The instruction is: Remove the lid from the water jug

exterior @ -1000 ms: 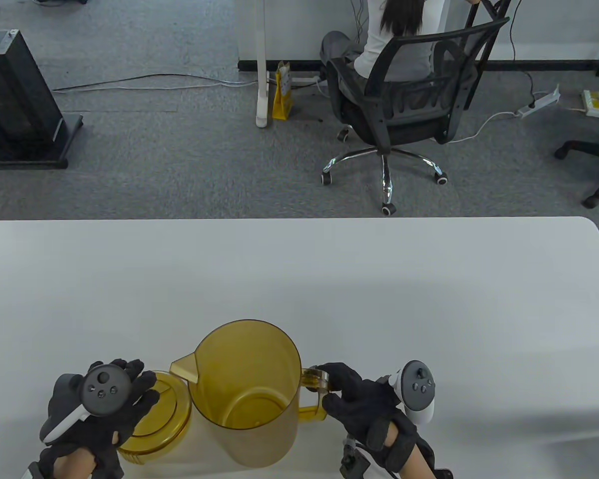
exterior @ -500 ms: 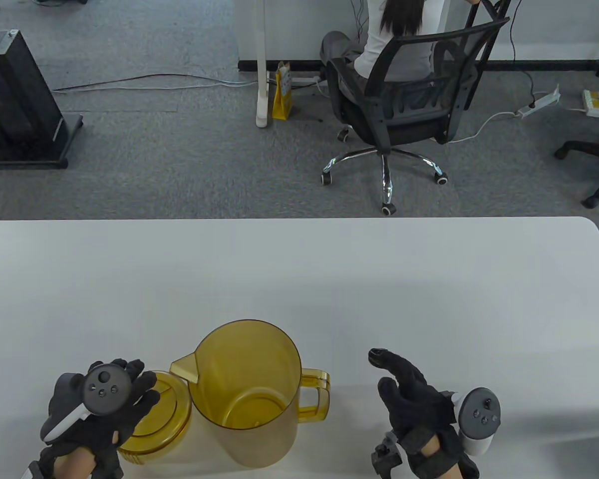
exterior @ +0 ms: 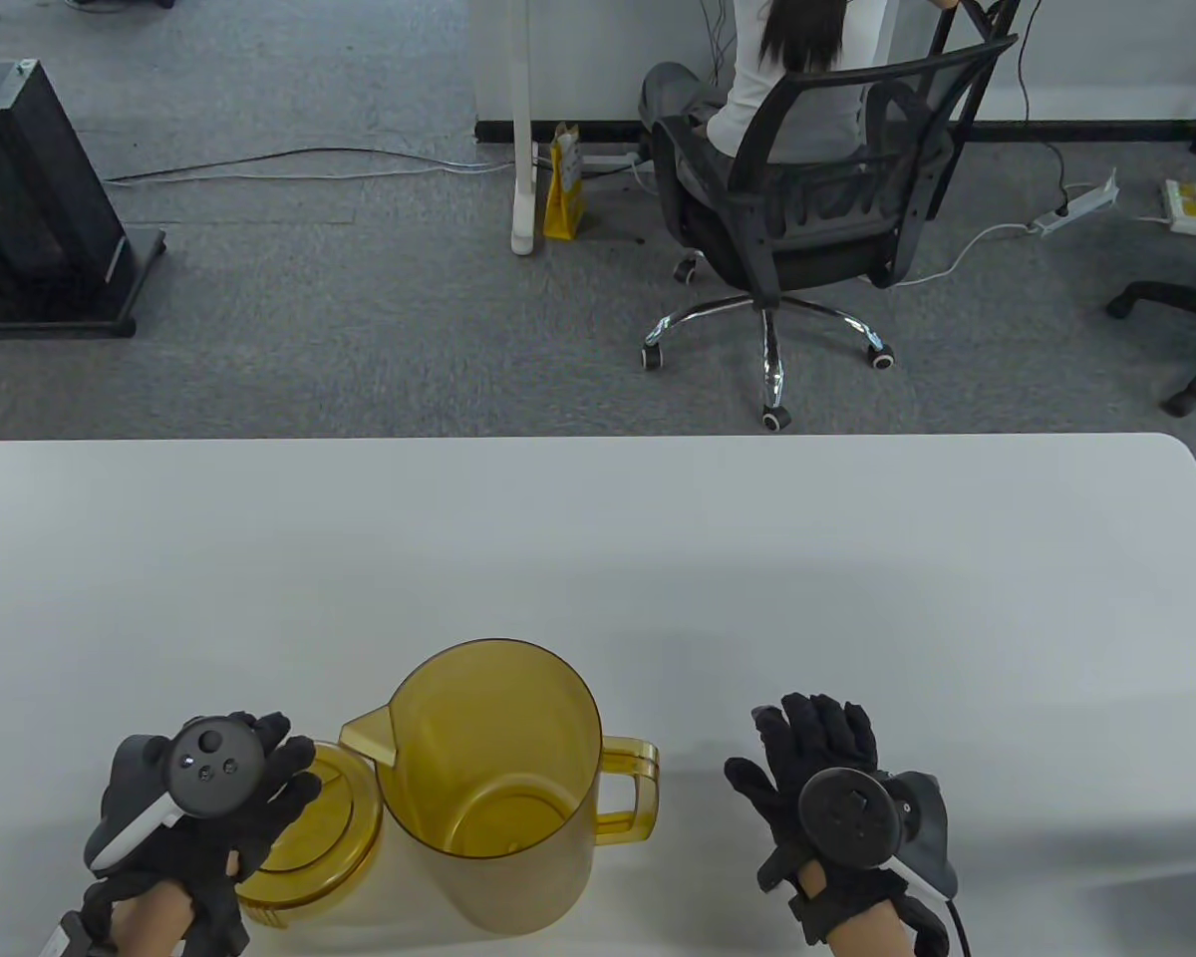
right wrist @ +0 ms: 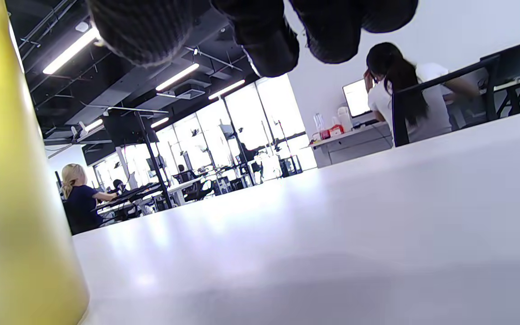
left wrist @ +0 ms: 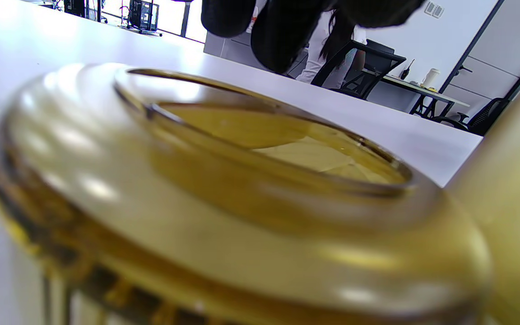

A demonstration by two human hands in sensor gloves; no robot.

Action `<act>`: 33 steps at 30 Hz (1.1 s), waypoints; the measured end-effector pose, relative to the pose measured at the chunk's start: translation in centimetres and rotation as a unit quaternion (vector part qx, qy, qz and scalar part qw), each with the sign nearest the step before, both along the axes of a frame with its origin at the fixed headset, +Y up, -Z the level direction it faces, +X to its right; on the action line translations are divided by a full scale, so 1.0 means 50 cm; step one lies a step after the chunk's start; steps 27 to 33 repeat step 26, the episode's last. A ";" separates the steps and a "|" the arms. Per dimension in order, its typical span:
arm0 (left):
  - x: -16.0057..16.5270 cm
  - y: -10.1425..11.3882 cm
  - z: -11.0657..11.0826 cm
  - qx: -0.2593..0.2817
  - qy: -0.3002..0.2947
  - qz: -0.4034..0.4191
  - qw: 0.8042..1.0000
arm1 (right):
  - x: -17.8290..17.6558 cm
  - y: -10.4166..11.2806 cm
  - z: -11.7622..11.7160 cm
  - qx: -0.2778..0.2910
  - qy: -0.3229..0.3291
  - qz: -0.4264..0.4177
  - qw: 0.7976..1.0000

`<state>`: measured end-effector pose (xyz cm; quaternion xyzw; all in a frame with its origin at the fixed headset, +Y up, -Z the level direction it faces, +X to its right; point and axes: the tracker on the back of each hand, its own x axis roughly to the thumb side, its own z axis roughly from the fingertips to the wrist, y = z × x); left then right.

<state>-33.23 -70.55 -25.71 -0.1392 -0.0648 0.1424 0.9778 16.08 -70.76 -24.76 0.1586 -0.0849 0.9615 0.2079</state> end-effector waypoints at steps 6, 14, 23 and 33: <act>-0.001 -0.008 0.002 -0.006 0.000 -0.007 1.000 | -0.012 -0.001 0.000 -0.007 0.005 0.022 1.000; 0.006 -0.002 0.013 0.010 -0.006 -0.022 1.000 | -0.014 -0.015 -0.009 -0.039 0.007 0.001 0.999; -0.001 -0.011 0.013 -0.010 0.000 -0.019 1.000 | -0.013 -0.018 -0.013 -0.051 0.014 -0.013 0.998; 0.005 -0.016 0.013 -0.023 -0.009 -0.034 0.999 | -0.014 -0.020 -0.013 -0.053 0.014 -0.009 0.998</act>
